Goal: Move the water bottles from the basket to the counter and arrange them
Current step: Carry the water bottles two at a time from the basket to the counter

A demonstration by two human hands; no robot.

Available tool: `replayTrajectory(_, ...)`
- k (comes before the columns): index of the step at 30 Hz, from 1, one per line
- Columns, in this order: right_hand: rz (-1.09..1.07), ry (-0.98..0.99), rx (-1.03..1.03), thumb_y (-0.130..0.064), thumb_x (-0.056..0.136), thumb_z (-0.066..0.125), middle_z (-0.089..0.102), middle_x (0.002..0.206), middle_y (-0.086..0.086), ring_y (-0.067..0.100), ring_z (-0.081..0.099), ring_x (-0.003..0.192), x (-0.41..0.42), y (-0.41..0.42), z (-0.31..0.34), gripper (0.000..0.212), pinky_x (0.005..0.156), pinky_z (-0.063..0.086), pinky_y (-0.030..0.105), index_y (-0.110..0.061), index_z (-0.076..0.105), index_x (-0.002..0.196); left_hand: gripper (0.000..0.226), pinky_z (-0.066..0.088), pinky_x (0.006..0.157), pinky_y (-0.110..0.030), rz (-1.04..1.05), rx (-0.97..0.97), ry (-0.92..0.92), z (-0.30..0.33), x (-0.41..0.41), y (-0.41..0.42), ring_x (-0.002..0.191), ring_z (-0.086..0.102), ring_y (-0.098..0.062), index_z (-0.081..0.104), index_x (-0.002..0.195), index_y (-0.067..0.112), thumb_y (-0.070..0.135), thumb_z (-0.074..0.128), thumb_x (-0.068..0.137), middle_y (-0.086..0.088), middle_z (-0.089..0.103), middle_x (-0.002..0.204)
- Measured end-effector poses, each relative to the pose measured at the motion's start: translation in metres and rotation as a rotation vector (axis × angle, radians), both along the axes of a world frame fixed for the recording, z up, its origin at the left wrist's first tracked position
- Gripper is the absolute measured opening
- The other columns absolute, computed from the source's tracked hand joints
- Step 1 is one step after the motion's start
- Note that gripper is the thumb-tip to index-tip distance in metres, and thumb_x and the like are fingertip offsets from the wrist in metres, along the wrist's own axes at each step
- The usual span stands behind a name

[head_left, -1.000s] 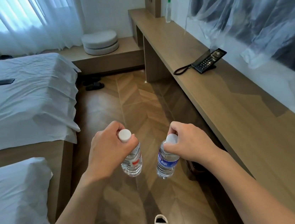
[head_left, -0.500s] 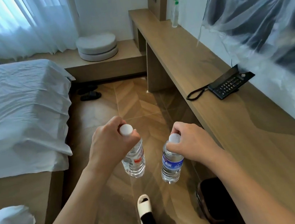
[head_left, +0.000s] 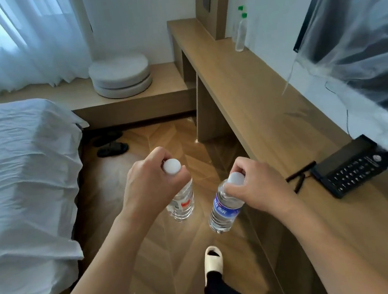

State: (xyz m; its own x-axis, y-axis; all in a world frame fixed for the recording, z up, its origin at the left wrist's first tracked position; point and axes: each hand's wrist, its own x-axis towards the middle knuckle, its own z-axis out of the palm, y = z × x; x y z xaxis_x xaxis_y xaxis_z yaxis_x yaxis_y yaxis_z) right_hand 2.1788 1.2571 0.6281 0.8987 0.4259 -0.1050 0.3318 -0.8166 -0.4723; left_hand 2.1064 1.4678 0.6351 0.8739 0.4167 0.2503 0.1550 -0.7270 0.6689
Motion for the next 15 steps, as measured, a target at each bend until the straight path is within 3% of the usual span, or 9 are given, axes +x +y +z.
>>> replayTrajectory(9, -0.015, 0.046, 0.024, -0.047, 0.071, 0.067, 0.06, 0.077, -0.007, 0.014, 0.061, 0.071, 0.201, 0.062, -0.001, 0.028, 0.064, 0.058, 0.037, -0.026, 0.052, 0.081, 0.022, 0.052, 0.058, -0.035, -0.008, 0.031, 0.007, 0.012, 0.195, 0.059, 0.063, 0.06, -0.01, 0.055, 0.075, 0.025, 0.039, 0.071, 0.069, 0.006, 0.061, 0.063)
replayTrajectory(15, -0.077, 0.047, 0.045, -0.045, 0.071, 0.068, 0.06, 0.079, -0.007, 0.017, 0.062, 0.074, 0.32, 0.104, 0.002, 0.027, 0.067, 0.06, 0.041, -0.026, 0.053, 0.084, 0.02, 0.041, 0.055, -0.021, 0.002, -0.04, -0.023, 0.014, 0.313, 0.105, 0.064, 0.059, -0.006, 0.057, 0.077, 0.024, 0.036, 0.073, 0.072, 0.009, 0.061, 0.065)
